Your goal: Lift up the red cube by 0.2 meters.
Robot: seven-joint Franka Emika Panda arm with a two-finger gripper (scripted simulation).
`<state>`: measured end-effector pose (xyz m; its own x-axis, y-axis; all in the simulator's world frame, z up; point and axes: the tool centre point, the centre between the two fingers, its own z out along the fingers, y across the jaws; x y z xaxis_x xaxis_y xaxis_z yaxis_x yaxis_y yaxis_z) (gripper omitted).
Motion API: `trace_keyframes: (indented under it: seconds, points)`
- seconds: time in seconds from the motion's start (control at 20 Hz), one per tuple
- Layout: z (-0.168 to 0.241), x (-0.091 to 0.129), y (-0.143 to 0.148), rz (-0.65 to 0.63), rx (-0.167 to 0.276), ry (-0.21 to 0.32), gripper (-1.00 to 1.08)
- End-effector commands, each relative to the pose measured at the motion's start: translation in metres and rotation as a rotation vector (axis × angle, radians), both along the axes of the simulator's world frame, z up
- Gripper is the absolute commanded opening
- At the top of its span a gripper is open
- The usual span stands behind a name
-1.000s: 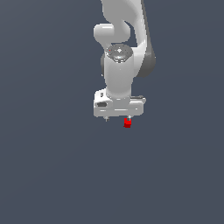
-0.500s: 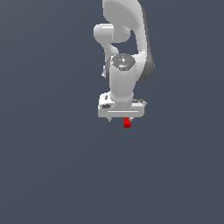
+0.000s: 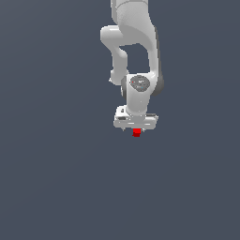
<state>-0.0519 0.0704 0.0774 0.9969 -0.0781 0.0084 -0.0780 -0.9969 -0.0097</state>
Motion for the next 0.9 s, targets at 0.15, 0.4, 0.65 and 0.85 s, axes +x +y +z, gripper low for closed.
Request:
trace_keyframes:
  seconds: [0.15, 0.4, 0.65, 0.85]
  points:
    - [-0.035, -0.017, 0.015, -0.035, -0.006, 0.005, 1.0]
    - [-0.053, -0.025, 0.022, -0.052, -0.009, 0.008, 1.0]
    - [-0.057, -0.026, 0.024, -0.055, -0.009, 0.009, -1.0]
    - [-0.057, -0.026, 0.024, -0.055, -0.009, 0.009, -1.0]
